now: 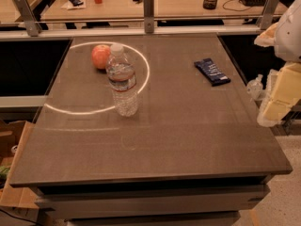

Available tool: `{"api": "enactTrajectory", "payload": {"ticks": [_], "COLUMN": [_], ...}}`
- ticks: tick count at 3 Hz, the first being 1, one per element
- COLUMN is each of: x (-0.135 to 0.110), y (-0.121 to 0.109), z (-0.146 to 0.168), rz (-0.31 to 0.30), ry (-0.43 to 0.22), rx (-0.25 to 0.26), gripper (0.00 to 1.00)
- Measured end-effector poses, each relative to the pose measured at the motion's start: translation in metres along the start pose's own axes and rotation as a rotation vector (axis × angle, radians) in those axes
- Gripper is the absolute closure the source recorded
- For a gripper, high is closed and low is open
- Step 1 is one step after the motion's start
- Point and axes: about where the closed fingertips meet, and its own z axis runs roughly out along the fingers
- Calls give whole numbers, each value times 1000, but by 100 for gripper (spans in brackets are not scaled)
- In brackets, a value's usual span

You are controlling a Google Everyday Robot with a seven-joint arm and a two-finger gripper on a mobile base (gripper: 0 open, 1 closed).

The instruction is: Knock water bottle over

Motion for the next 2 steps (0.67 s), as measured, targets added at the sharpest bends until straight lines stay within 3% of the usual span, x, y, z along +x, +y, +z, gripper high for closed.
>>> {"api": "enactTrajectory", "payload": {"ticks": [1,2], "x": [0,0], "y": [0,1], "z": [0,0], "rz": [0,80], "ry": [0,-83], "rx": [0,-20], "gripper": [0,0]}}
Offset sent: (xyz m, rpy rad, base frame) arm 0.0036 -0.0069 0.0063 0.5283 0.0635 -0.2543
